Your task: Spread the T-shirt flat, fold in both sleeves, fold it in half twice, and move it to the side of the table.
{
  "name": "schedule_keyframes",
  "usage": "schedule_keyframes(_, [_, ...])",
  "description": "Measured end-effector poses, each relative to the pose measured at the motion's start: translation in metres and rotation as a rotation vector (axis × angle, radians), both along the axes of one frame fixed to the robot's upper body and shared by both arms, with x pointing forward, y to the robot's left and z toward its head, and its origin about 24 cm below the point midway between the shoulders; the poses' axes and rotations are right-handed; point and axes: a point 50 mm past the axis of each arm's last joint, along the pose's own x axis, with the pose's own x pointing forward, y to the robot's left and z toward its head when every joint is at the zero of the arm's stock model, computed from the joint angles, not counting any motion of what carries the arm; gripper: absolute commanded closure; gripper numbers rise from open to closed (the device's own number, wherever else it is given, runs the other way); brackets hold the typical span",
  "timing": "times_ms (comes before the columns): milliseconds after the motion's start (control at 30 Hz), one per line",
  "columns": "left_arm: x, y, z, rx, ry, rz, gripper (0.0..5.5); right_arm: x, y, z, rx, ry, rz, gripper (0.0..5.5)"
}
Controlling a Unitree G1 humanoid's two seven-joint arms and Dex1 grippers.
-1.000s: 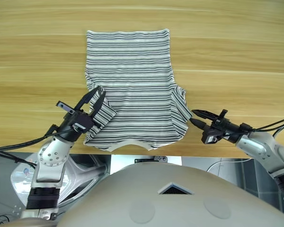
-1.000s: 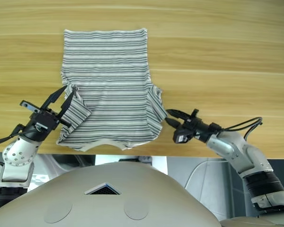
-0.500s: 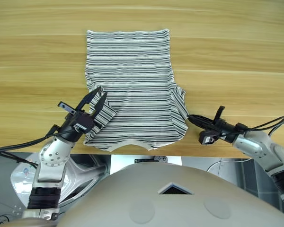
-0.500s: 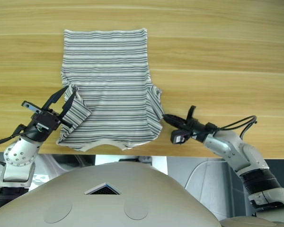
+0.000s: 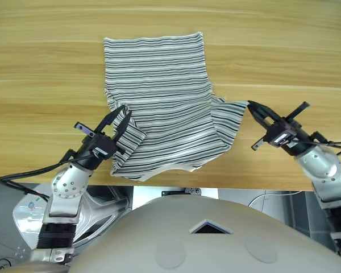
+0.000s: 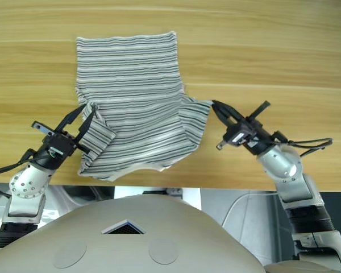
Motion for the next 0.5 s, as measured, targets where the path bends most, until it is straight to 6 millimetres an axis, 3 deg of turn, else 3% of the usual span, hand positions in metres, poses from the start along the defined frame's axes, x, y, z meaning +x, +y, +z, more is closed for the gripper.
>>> schedule_keyframes(333, [-0.004,-0.010,-0.004,-0.013,0.010,-0.038,4.53,-0.006,0.055,-0.019,0.025,0.082,0.219,5.50])
schedule_keyframes(500, [-0.005,-0.012,-0.005,-0.013,0.012,-0.046,4.53,-0.012,0.060,-0.030,-0.035,0.134,0.270,5.50])
